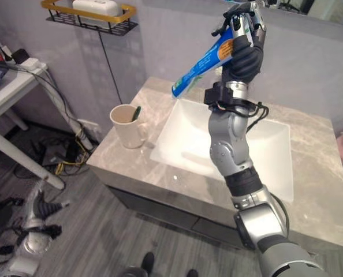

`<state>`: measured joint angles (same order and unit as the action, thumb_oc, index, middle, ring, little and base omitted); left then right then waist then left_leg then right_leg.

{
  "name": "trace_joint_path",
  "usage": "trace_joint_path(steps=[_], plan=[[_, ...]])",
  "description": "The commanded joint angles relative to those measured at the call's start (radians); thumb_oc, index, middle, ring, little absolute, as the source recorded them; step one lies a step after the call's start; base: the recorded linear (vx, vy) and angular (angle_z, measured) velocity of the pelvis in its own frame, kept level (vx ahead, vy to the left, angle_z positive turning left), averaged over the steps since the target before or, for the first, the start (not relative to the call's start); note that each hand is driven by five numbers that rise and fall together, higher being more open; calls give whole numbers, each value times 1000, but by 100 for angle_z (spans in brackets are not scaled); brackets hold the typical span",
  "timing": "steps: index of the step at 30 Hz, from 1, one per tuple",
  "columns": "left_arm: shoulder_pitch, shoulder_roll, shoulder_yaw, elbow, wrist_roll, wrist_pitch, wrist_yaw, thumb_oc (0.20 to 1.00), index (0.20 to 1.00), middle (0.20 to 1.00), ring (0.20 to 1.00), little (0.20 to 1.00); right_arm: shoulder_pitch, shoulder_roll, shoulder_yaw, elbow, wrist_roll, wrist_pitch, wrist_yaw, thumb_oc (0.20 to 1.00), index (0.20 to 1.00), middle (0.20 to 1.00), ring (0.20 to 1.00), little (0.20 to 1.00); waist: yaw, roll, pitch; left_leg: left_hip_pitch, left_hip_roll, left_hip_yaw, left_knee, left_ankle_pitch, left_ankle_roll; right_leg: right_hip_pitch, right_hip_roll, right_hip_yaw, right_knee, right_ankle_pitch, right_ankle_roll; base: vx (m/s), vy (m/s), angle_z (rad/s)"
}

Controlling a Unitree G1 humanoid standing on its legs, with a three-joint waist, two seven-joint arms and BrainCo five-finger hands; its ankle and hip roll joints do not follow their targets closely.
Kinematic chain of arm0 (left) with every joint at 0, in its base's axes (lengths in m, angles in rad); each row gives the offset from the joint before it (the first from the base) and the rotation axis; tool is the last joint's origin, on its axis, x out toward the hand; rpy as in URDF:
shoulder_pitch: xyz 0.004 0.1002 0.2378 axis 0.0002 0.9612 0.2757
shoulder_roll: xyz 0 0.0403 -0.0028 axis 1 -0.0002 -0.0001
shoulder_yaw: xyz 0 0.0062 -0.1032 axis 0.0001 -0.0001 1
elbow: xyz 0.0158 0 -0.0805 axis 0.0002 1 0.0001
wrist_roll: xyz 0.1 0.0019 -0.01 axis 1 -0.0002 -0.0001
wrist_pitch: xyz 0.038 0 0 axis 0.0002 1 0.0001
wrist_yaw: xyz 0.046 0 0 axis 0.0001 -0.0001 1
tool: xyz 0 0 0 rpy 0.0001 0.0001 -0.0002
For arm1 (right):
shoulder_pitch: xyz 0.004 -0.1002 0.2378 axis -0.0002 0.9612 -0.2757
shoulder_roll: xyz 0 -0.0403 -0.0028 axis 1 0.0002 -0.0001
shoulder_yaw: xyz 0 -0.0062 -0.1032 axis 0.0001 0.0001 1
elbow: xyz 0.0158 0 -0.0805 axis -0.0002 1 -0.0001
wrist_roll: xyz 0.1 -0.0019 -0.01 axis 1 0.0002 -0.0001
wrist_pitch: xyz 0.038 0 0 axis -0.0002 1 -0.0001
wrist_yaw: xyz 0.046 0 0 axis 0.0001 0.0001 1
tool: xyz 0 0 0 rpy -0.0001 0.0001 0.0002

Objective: Put brush and paste in cup on sink, flatten towel.

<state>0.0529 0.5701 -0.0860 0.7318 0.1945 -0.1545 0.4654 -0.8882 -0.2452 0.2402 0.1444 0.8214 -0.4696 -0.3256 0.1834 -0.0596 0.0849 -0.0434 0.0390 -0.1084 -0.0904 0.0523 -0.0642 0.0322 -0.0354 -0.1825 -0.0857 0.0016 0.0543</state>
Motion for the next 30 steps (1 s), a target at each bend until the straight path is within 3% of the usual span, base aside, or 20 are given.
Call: trace_joint_path(steps=[1, 7, 14, 23, 30], plan=[[-30, 24, -42, 27, 5, -3, -13, 1000, 1000, 1000, 1000, 1000, -116, -2, 21, -6, -7, -28, 25, 200, 200, 200, 200, 200, 8, -47, -55, -29, -17, 23, 3, -2, 18, 14, -80, 59, 25, -11, 59, -3, 34, 7], [-55, -85, -148, 306, -10, 32, -58, 1000, 1000, 1000, 1000, 1000, -200, 41, 66, 46, -15, -28, 7, 200, 200, 200, 200, 200, 5, -62, -43, -52, -19, 27, 3, 0, 24, -10, -82, 67, 24, 0, 63, -4, 29, 2], [-63, -177, -119, 521, -106, 81, -108, 1000, 1000, 1000, 1000, 1000, -230, 39, 80, 57, -26, -23, 2, 200, 200, 200, 200, 200, 11, -71, -36, -80, -25, 18, 3, 5, 25, -28, -89, 63, 20, 9, 65, 1, 24, 1], [-54, -196, -63, 571, -163, 97, -117, 1000, 1000, 1000, 1000, 1000, -228, 18, 83, 40, -32, -14, 5, 200, 200, 200, 200, 200, 28, -79, -32, -95, -35, 11, 3, 3, 29, -32, -98, 56, 13, 15, 71, 16, 8, 1], [-87, -198, -95, 525, -189, 73, -106, 1000, 1000, 1000, 1000, 1000, -249, 10, 79, 55, -37, -15, -10, 200, 200, 200, 200, 200, 36, -85, -31, -102, -43, -2, 3, 2, 29, -27, -104, 45, 6, 19, 76, 23, 7, 3]])
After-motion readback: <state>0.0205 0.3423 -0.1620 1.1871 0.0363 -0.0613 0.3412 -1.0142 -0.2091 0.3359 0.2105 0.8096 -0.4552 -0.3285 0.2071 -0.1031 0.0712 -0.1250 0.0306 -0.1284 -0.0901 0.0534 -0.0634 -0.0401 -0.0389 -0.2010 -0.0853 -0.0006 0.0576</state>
